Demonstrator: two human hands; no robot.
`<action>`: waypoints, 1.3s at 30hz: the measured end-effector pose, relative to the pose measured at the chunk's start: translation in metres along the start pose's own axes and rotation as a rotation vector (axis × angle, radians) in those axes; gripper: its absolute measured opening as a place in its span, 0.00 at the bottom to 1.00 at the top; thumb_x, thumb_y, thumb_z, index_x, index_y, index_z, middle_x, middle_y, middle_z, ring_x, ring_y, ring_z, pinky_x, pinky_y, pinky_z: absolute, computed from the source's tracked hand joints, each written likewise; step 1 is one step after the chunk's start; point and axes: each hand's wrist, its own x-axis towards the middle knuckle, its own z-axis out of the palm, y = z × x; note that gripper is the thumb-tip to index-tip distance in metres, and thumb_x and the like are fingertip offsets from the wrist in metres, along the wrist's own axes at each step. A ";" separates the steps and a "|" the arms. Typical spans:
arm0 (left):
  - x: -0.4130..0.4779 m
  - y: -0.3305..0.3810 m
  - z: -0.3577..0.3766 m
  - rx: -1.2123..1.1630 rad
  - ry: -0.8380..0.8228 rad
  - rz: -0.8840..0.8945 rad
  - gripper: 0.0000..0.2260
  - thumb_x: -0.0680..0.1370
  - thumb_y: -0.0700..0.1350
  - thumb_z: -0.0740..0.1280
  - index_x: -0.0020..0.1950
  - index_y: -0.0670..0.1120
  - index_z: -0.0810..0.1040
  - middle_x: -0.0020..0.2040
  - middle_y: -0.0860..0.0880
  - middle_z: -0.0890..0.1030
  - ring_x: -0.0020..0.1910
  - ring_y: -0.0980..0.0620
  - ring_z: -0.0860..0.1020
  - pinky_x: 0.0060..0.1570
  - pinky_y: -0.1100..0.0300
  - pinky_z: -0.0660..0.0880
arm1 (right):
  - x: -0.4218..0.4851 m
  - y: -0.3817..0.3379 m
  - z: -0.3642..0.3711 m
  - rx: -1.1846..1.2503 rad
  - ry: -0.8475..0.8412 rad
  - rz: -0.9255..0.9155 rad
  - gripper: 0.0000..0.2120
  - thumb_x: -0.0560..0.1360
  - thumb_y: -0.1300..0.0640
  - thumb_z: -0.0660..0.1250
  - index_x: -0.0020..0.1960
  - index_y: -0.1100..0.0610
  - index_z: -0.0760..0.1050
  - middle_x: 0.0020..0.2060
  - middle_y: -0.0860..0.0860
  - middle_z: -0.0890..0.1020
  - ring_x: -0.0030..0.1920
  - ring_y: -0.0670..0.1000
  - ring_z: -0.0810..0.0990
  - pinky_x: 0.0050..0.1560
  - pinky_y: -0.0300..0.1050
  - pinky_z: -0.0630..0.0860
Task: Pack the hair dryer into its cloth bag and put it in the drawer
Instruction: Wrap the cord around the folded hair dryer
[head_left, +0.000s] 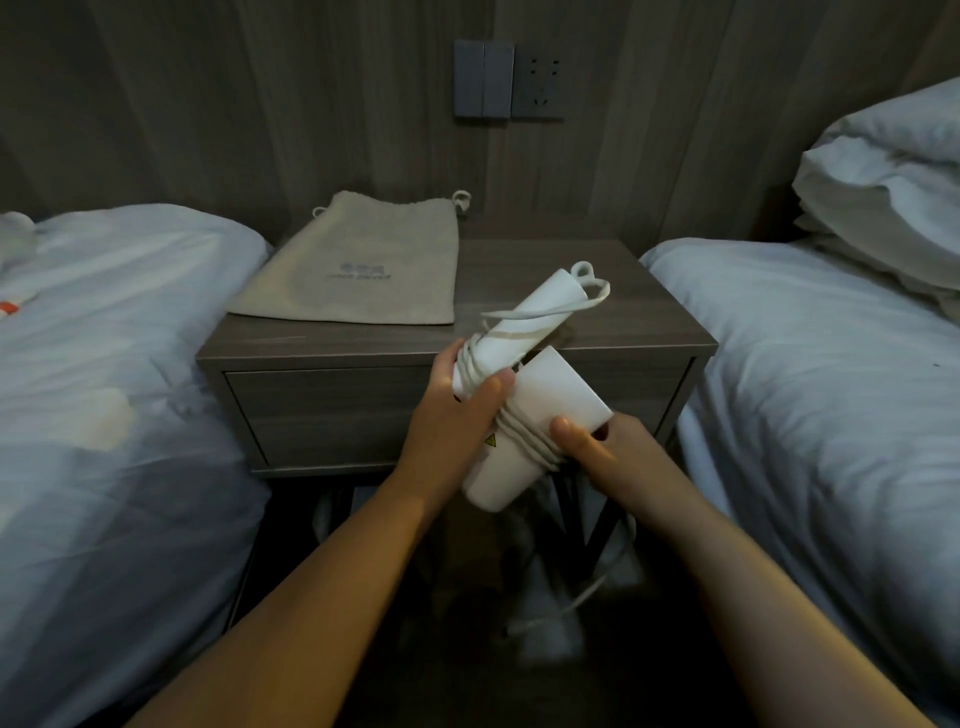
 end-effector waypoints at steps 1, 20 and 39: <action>-0.001 0.002 0.000 0.025 0.014 0.010 0.21 0.77 0.48 0.64 0.70 0.54 0.64 0.48 0.64 0.74 0.46 0.65 0.75 0.40 0.70 0.71 | -0.001 -0.002 -0.002 -0.011 -0.037 0.001 0.09 0.74 0.49 0.64 0.37 0.50 0.73 0.19 0.36 0.76 0.22 0.33 0.73 0.24 0.26 0.65; 0.001 0.012 -0.018 0.483 -0.021 0.003 0.18 0.72 0.58 0.67 0.59 0.58 0.67 0.45 0.56 0.76 0.46 0.52 0.78 0.48 0.50 0.77 | -0.027 -0.036 -0.015 -0.903 -0.061 -0.283 0.06 0.73 0.50 0.66 0.42 0.51 0.79 0.34 0.47 0.78 0.42 0.53 0.79 0.41 0.43 0.71; 0.001 -0.009 -0.013 0.559 -0.576 -0.116 0.17 0.72 0.58 0.67 0.59 0.60 0.69 0.53 0.55 0.78 0.52 0.57 0.77 0.54 0.54 0.76 | -0.011 -0.020 -0.058 -0.477 0.106 -0.167 0.09 0.58 0.53 0.78 0.27 0.48 0.78 0.25 0.44 0.79 0.27 0.41 0.74 0.29 0.33 0.69</action>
